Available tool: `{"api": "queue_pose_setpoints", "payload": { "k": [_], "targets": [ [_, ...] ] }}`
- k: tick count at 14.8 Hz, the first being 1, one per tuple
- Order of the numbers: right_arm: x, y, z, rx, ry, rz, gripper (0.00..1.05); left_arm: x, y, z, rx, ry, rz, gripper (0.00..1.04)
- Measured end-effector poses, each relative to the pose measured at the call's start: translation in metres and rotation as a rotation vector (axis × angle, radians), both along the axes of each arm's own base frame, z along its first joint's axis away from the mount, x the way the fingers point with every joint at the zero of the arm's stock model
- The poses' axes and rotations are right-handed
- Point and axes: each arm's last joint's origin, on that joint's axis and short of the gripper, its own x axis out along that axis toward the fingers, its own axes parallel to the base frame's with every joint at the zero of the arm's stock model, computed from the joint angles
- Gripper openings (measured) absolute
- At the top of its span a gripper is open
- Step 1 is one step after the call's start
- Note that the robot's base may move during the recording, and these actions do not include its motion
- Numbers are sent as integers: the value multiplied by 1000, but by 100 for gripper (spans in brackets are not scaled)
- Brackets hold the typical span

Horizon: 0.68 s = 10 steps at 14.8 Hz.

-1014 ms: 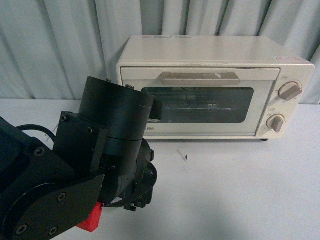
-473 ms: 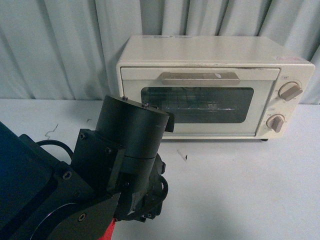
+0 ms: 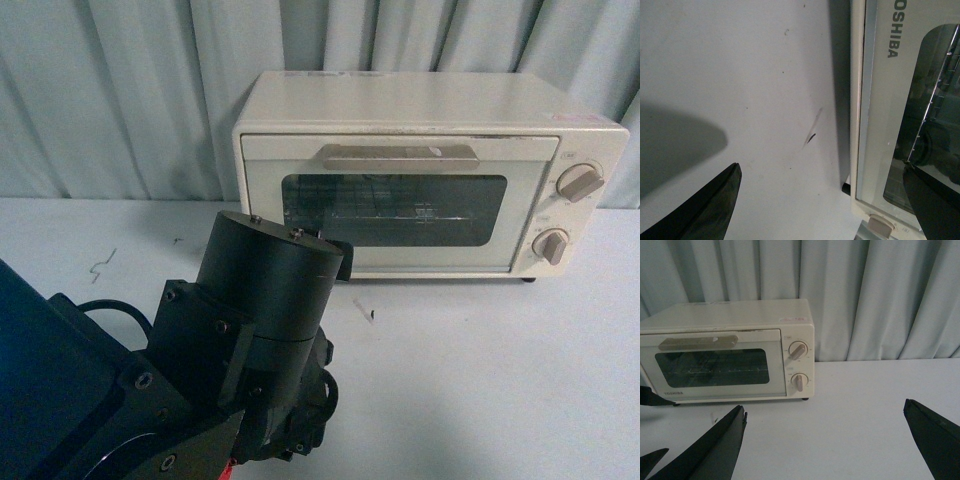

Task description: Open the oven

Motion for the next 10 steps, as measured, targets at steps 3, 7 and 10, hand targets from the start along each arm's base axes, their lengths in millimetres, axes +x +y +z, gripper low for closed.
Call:
{"api": "queue_pose_setpoints", "payload": {
  "k": [3,7,10],
  "targets": [
    [0,0,0,0,0,0,98,-5,5,-5,15,22,3,98],
    [0,0,0,0,0,0,98,-7,6,-7,19,33,-2,98],
    [0,0,0,0,0,0,98,-7,6,-7,18,33,-3,98]
  ]
}}
